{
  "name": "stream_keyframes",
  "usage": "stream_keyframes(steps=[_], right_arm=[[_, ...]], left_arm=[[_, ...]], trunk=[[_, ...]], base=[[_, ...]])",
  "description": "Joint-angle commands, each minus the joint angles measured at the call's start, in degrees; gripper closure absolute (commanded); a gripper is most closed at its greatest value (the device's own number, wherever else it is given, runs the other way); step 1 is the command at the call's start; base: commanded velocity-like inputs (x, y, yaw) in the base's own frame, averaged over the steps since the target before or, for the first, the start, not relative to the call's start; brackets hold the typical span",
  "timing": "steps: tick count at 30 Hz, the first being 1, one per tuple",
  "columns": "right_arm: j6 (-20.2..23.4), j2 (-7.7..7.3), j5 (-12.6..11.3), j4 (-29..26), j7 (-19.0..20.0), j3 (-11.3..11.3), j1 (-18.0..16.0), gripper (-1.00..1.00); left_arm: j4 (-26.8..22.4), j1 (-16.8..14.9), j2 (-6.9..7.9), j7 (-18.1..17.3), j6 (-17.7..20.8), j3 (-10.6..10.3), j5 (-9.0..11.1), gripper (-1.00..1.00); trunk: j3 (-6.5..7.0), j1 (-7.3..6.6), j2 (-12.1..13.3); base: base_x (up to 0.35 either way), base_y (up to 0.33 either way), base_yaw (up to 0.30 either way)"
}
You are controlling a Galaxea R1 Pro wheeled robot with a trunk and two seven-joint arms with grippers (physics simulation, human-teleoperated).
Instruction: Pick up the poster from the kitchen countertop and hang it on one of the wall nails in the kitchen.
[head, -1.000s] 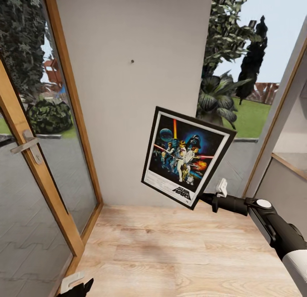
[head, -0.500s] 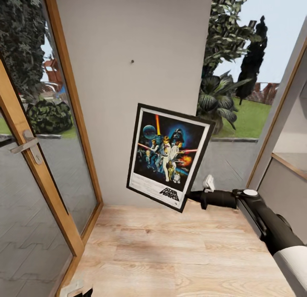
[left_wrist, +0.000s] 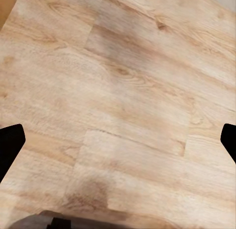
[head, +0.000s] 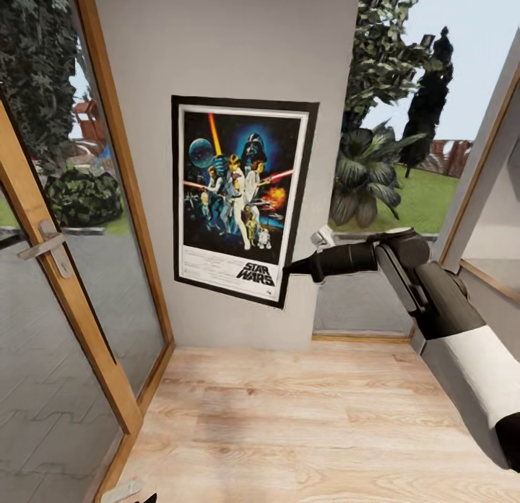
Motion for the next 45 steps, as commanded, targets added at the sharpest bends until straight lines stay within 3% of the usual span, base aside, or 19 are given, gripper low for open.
stream_keyframes(steps=[1, 6, 9, 17, 18, 23, 25, 45], right_arm=[[0.5, 0.36, -0.1, 0.2, 0.0, 0.6, -1.0, 1.0], [1.4, 1.81, 0.0, 3.2, 0.1, 4.5, -7.2, 1.0], [1.6, 1.98, 0.0, 4.1, 0.1, 5.4, -9.4, 1.0], [1.6, 2.17, -0.2, 10.1, 0.2, 6.1, -16.0, 1.0], [1.6, 3.49, -0.4, 13.1, 1.1, 6.1, -19.1, 1.0], [1.6, 4.33, -0.5, 14.6, 3.3, 6.0, -20.3, 1.0], [1.6, 4.45, -0.5, 14.9, 6.7, 6.0, -20.4, 1.0], [1.6, 4.65, -0.4, 14.9, 7.5, 6.1, -20.4, 1.0]], left_arm=[[0.1, -0.1, 0.01, -0.4, -0.1, 0.4, 0.0, -1.0], [0.1, -0.1, -0.01, -0.4, -0.1, 0.4, 0.0, -1.0], [0.1, -0.1, -0.05, -0.4, -0.1, 0.4, 0.0, -1.0], [0.1, -0.1, -0.08, -0.4, -0.1, 0.4, 0.0, -1.0], [0.1, -0.1, -0.08, -0.4, -0.1, 0.4, 0.0, -1.0], [0.1, -0.1, -0.08, -0.4, -0.1, 0.4, 0.0, -1.0], [0.1, -0.1, -0.08, -0.4, -0.1, 0.4, 0.0, -1.0], [0.1, -0.1, -0.08, -0.4, -0.1, 0.4, 0.0, -1.0]], trunk=[[-0.14, 0.04, -0.1], [-0.14, 0.04, -0.1], [-0.14, 0.04, -0.1], [-0.14, 0.04, -0.1], [-0.14, 0.04, -0.1], [-0.14, 0.04, -0.1], [-0.14, 0.04, -0.1], [-0.14, 0.04, -0.1]], base=[[0.0, 0.0, 0.0], [0.0, 0.0, 0.0], [0.0, 0.0, 0.0], [0.0, 0.0, 0.0], [0.0, 0.0, 0.0], [0.0, 0.0, 0.0], [0.0, 0.0, 0.0], [0.0, 0.0, 0.0]])
